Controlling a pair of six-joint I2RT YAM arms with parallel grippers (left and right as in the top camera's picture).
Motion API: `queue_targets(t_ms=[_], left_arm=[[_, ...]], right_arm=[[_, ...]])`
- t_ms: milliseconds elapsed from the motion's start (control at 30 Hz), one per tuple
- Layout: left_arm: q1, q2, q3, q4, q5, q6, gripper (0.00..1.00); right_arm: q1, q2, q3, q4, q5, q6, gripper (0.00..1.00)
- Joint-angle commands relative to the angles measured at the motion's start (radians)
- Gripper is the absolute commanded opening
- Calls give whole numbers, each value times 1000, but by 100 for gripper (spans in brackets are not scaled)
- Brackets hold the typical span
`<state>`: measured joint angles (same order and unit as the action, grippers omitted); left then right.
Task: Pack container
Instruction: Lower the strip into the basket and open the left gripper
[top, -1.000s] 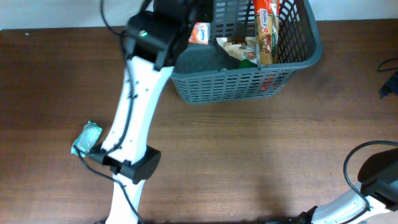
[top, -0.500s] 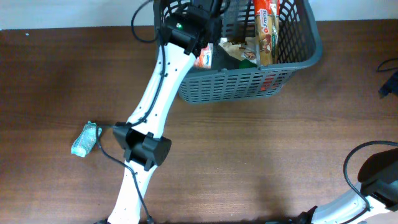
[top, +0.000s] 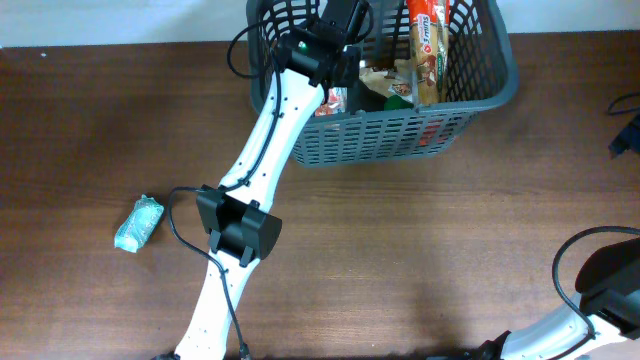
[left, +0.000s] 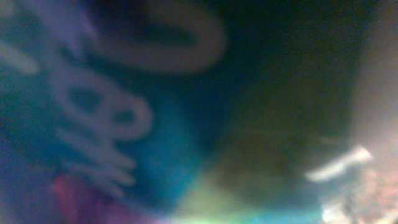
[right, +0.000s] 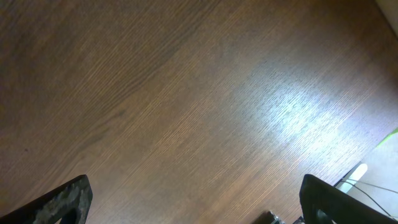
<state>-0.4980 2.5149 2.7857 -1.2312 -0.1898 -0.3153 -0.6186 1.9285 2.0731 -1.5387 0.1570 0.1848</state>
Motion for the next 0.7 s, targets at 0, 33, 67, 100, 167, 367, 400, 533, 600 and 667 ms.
queue_targets(t_ms=[0,33,67,100,167,367,400,533,600,667], left_arm=[[3,5,10,-3,14,-18,20],[3,6,10,-8,17,-20,20],[3,7,9,-11,18,-23,20],[3,10,6,-14,19,-30,20],[3,10,-3,-19,19,-33,20],[2,10,-81,-26,45,-33,20],[2,10,-94,-26,45,-33,20],[2,10,-128,-26,44,-33,20],[3,10,-134,-25,44,-32,21],[3,10,-134,-25,44,-32,34]], right_arm=[[-3,-2,-8,3,12,11,99],[-3,-2,-8,3,12,11,99],[-3,-2,-8,3,13,11,99],[-3,-2,-8,3,12,11,99],[-3,-2,-8,3,13,11,99],[-3,-2,-8,3,13,11,99],[-3,-2,-8,3,13,11,99],[-3,-2,-8,3,12,11,99],[-3,-2,-8,3,12,11,99],[-3,-2,-8,3,12,11,99]])
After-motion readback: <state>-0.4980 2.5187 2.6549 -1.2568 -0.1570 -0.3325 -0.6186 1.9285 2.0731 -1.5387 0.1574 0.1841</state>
